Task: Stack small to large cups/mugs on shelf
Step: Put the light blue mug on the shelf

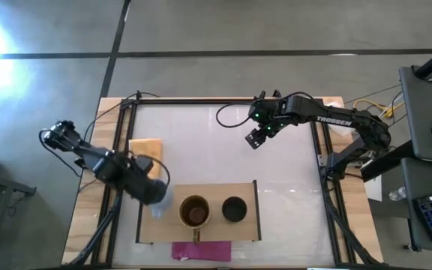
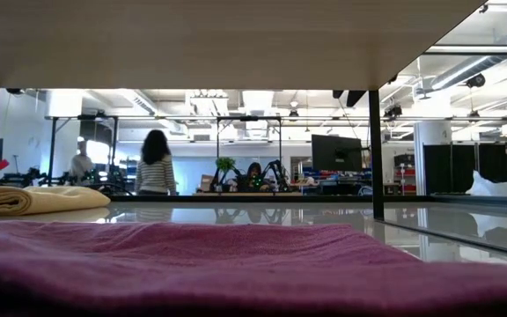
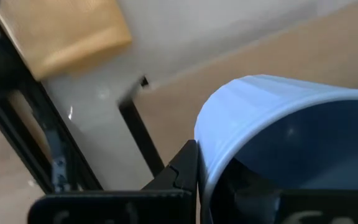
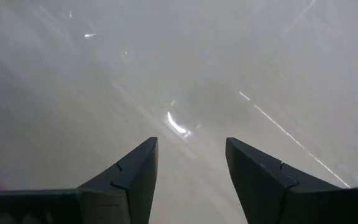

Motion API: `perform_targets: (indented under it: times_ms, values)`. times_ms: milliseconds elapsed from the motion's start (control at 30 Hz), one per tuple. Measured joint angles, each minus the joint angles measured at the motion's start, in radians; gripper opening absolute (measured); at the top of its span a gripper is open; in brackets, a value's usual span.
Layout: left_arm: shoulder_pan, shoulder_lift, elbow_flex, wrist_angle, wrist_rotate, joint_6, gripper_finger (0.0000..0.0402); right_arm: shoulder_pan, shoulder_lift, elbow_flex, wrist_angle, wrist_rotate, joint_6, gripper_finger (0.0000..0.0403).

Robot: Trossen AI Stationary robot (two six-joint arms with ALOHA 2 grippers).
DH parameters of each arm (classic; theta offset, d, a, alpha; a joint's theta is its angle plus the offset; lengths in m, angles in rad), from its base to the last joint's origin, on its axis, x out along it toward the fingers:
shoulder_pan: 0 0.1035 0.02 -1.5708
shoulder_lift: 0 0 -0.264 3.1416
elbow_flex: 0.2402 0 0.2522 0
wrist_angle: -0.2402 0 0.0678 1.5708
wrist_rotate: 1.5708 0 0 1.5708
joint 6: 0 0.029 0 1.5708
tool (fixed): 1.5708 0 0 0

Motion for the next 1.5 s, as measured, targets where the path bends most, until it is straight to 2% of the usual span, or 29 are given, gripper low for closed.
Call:
perform_targets:
  times_ms: [100, 367, 833, 1200, 1500]
  values:
    - [-0.051, 0.035, 0.003, 0.035, 0.001, -0.078, 0.0000, 0.000, 0.000, 0.000, -0.004, -0.004, -0.024, 0.0183]
    - [-0.111, 0.142, 0.025, 0.139, 0.017, -0.118, 0.0000, 0.000, 0.000, 0.000, -0.009, -0.008, -0.084, 0.0183]
    - [-0.125, 0.169, 0.138, 0.022, 0.073, -0.161, 0.0000, 0.000, 0.000, -0.005, -0.007, -0.008, -0.121, 0.0183]
    - [-0.129, 0.206, 0.126, 0.005, 0.101, -0.122, 0.0000, 0.000, 0.001, -0.048, -0.004, -0.007, -0.121, 0.0183]
    - [-0.129, 0.224, 0.128, 0.005, 0.063, -0.133, 0.0000, 0.000, 0.000, -0.052, -0.004, -0.008, -0.120, 0.0183]
